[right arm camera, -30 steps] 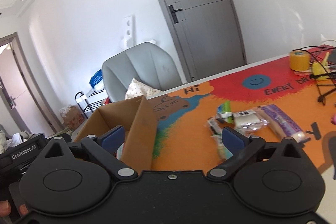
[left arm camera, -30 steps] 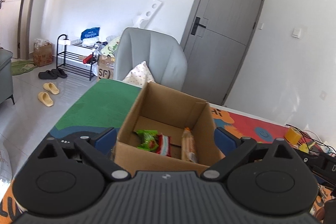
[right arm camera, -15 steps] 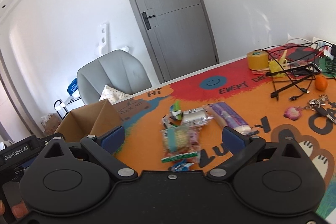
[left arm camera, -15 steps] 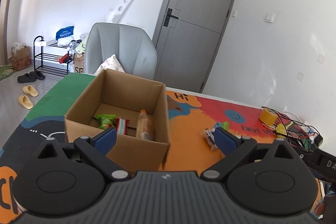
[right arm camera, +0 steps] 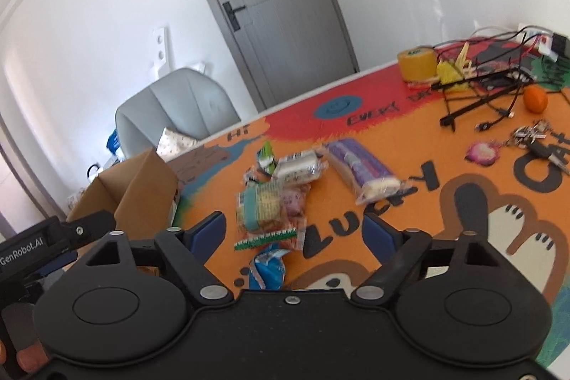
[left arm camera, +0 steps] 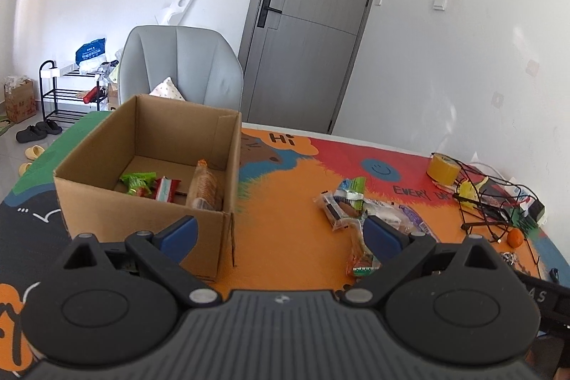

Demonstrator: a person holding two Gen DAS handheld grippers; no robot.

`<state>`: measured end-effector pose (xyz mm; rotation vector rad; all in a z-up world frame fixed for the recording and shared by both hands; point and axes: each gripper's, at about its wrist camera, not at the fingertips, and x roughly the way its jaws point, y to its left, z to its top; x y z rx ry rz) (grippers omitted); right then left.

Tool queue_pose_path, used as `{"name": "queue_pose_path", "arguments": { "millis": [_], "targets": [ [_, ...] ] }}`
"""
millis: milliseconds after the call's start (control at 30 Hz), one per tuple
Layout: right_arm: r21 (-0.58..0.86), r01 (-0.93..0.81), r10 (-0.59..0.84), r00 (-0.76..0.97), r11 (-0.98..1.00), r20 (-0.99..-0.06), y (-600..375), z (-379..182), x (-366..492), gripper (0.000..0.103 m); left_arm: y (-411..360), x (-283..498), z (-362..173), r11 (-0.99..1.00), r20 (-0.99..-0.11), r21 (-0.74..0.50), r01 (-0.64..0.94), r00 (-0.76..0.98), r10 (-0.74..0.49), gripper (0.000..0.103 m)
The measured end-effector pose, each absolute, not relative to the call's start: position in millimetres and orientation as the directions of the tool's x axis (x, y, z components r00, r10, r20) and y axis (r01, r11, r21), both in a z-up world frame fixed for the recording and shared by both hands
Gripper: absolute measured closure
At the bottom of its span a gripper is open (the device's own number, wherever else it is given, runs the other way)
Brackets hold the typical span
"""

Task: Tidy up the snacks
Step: 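Withdraw both tools from the box toward the remaining snacks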

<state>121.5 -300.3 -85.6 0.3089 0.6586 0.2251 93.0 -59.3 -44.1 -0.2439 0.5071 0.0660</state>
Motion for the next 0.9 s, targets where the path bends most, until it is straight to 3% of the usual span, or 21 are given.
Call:
{"name": "queue_pose_path", "arguments": {
  "millis": [567, 767, 800, 833, 900],
  "targets": [
    [0.355, -0.123, 0.339, 0.679, 0.927, -0.652, -270, -126, 144, 0.038, -70, 114, -76, 0.97, -0.547, -0.23, -0.079, 0.835, -0.062, 0.007],
    [0.364, -0.129, 0.353, 0.662, 0.923, -0.661, -260, -136, 150, 0.051, -71, 116, -83, 0.971, -0.553, -0.228, -0.078, 0.83, -0.063, 0.007],
    [0.35, -0.135, 0.345, 0.672, 0.927, -0.655, -257, -136, 149, 0.055, -71, 117, -85, 0.971, -0.557, -0.226, -0.076, 0.828, -0.065, 0.007],
    [0.315, -0.145, 0.326, 0.68, 0.938, -0.657, -253, -137, 148, 0.069, -72, 118, -85, 0.972, -0.56, -0.225, -0.072, 0.826, -0.069, 0.007],
    [0.344, -0.134, 0.338, 0.679, 0.93, -0.651, -258, -137, 148, 0.072, -74, 120, -86, 0.973, -0.562, -0.224, -0.064, 0.824, -0.075, 0.007]
  ]
}}
